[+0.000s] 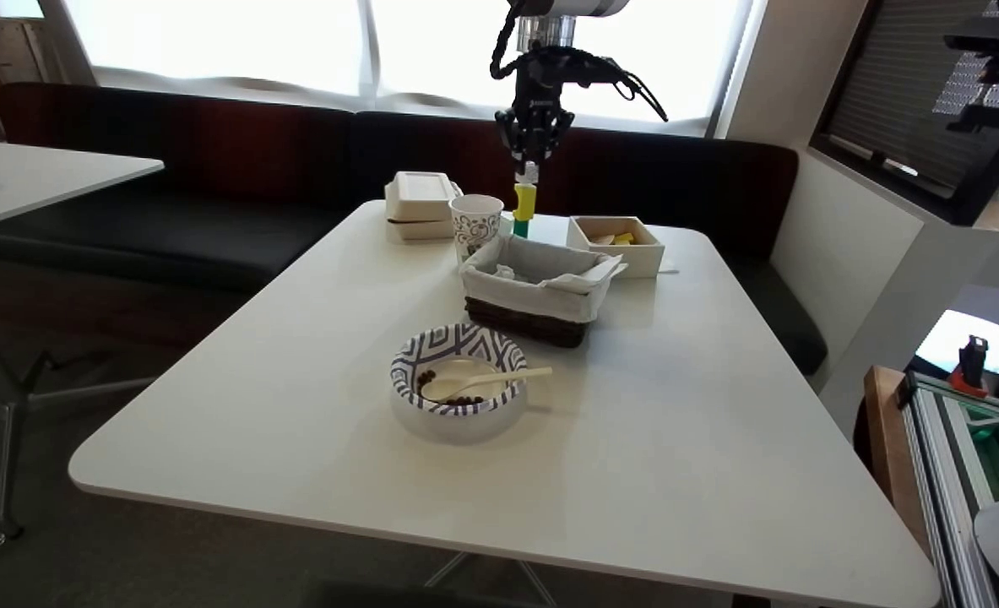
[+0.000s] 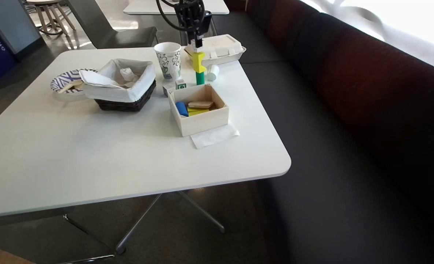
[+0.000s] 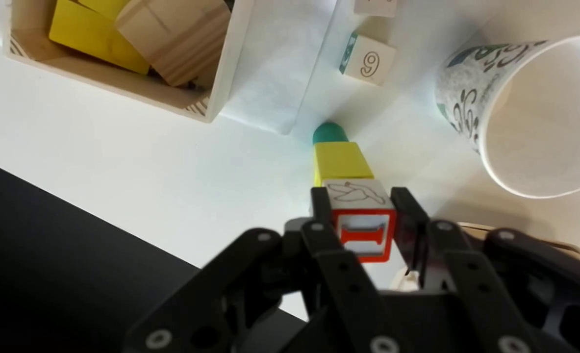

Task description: Put the yellow object on top of the green object and put the cube on top of the yellow object

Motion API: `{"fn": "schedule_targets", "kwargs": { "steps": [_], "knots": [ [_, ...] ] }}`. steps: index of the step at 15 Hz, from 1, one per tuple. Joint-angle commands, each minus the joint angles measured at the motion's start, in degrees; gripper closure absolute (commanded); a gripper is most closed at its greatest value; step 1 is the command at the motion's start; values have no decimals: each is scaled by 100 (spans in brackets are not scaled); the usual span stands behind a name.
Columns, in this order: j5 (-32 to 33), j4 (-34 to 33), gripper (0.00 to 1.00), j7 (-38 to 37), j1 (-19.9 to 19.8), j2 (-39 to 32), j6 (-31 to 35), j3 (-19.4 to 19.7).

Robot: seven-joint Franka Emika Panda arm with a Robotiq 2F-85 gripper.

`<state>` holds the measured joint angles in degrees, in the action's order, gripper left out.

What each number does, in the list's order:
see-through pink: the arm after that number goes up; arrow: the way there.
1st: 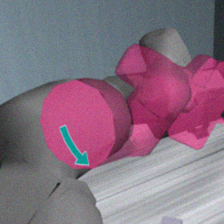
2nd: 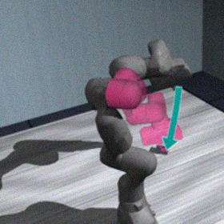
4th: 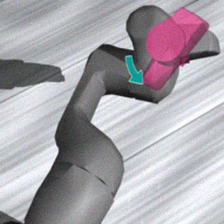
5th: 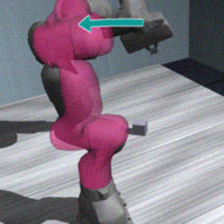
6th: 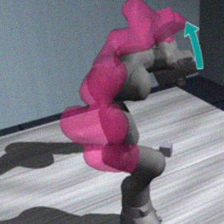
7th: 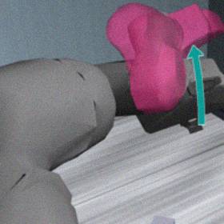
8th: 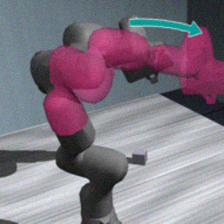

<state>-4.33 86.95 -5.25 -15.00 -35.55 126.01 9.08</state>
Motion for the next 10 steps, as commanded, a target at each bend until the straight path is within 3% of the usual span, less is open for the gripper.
{"fn": "schedule_targets", "kwargs": {
  "steps": [1,8,9,10],
  "knots": [
    [-107,-33,91,112,-62,-80,72,-48],
    [-125,-42,91,129,-85,-96,34,-60],
    [-127,-40,76,133,-88,-99,46,-61],
    [-139,-42,78,136,-94,-100,34,-67]
  ]
}}
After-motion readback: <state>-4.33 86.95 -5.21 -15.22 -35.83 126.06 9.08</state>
